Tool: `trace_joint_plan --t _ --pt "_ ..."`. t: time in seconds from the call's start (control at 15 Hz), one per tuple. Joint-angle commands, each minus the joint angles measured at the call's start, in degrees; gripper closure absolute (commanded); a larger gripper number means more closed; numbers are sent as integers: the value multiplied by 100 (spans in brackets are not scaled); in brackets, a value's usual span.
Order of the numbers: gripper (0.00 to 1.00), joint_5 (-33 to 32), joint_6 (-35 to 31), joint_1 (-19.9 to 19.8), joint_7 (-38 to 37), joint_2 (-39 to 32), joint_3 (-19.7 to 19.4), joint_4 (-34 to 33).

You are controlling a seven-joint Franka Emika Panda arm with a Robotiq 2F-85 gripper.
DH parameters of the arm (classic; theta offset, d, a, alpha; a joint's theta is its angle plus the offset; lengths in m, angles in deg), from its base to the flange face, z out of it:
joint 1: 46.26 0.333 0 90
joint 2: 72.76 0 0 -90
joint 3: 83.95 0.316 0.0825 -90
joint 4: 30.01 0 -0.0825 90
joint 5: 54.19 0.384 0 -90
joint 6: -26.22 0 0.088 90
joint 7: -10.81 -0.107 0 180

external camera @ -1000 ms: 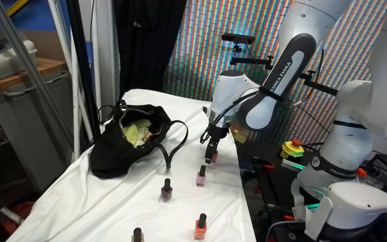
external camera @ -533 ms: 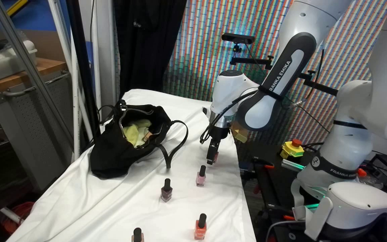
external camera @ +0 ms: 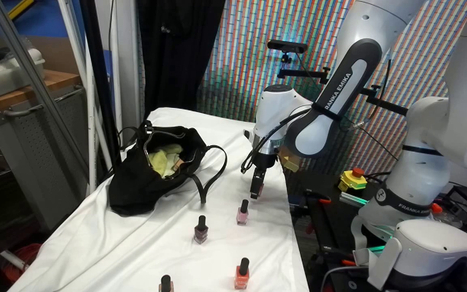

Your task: Pick up all the nail polish from the table and put them in the black bag.

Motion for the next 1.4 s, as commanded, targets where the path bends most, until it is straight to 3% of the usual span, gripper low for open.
trace_joint_plan --t 0.0,0.47,0.87,1.13,1.33 --pt "36 52 -15 26 50 -123 21 40" --pt "83 -106 5 108 -74 -65 -65 94" --pt "85 -460 625 177 78 319 -86 59" --pt "85 -1001 1652 194 60 631 -110 -483" --pt "85 -1510 2019 251 -127 727 2 -1007"
